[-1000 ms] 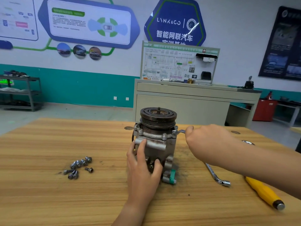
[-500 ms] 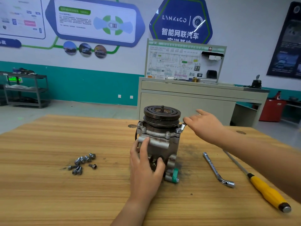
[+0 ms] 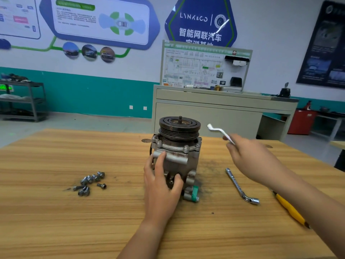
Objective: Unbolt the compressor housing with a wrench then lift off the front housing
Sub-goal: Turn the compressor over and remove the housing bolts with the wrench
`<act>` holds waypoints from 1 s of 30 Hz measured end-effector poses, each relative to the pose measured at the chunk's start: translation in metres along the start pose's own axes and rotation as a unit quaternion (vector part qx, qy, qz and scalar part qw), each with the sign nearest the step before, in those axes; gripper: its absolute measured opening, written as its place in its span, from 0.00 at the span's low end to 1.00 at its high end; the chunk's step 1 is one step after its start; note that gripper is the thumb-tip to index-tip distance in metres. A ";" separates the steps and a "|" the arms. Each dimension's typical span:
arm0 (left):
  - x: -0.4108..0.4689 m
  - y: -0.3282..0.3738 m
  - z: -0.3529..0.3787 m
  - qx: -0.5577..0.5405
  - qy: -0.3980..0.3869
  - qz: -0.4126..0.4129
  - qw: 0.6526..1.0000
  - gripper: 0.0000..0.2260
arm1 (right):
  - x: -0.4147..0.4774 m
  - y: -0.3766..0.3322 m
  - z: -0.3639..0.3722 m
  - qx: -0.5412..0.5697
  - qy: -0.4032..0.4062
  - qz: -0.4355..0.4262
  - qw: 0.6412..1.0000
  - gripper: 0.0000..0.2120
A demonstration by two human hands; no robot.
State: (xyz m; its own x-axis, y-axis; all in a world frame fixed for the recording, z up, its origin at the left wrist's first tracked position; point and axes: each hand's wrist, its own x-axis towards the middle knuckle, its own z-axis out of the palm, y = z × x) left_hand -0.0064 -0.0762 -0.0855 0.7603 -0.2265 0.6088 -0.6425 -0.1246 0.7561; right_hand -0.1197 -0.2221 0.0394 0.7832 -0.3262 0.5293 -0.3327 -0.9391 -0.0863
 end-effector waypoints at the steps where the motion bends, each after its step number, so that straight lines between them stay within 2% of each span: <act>1: 0.000 0.001 -0.001 0.000 -0.002 -0.002 1.000 0.29 | -0.002 -0.003 0.002 -0.051 -0.042 -0.002 0.998 0.09; 3: 0.000 0.002 -0.002 -0.002 -0.002 0.002 1.000 0.29 | -0.003 -0.008 0.007 -0.118 -0.080 -0.011 0.990 0.09; 7: -0.001 0.003 -0.002 -0.004 0.007 0.006 1.000 0.29 | 0.004 -0.014 0.010 -0.175 -0.094 -0.021 0.980 0.15; 9: -0.001 0.003 -0.001 -0.003 0.007 0.002 1.000 0.29 | 0.007 -0.018 0.006 -0.214 -0.094 -0.055 0.971 0.17; 12: 0.000 0.003 -0.001 -0.005 0.006 0.002 1.000 0.29 | 0.008 -0.029 0.000 -0.291 -0.101 -0.109 0.945 0.16; 14: -0.001 0.002 -0.001 -0.005 0.008 0.002 1.000 0.29 | 0.008 -0.031 -0.003 -0.300 -0.112 -0.121 0.939 0.14; 18: 0.000 0.003 0.000 -0.001 0.007 -0.004 1.000 0.29 | 0.019 -0.026 -0.010 -0.225 -0.164 -0.068 0.958 0.08; 21: 0.000 0.003 0.000 -0.008 -0.002 -0.010 1.000 0.29 | 0.027 -0.017 -0.010 -0.172 -0.194 -0.030 0.965 0.12; 24: 0.000 0.002 0.000 -0.010 -0.002 -0.007 1.000 0.29 | 0.028 -0.006 -0.003 -0.080 -0.125 -0.002 0.989 0.15; 26: 0.001 0.002 0.001 -0.005 -0.001 -0.012 1.000 0.29 | 0.025 -0.004 0.005 0.064 -0.059 0.031 0.996 0.13; 28: 0.001 0.003 0.001 -0.001 0.001 -0.012 1.000 0.29 | 0.022 -0.011 0.015 0.207 -0.005 0.056 0.977 0.08; 30: 0.000 0.003 0.000 -0.003 0.005 -0.009 1.000 0.29 | 0.021 -0.020 0.024 0.260 0.002 0.061 0.964 0.07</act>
State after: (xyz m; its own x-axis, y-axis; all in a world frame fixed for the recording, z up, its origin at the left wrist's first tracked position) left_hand -0.0079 -0.0769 -0.0831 0.7731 -0.2151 0.5967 -0.6276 -0.1232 0.7688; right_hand -0.0838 -0.2131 0.0316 0.7518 -0.4389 0.4921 -0.1130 -0.8210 -0.5596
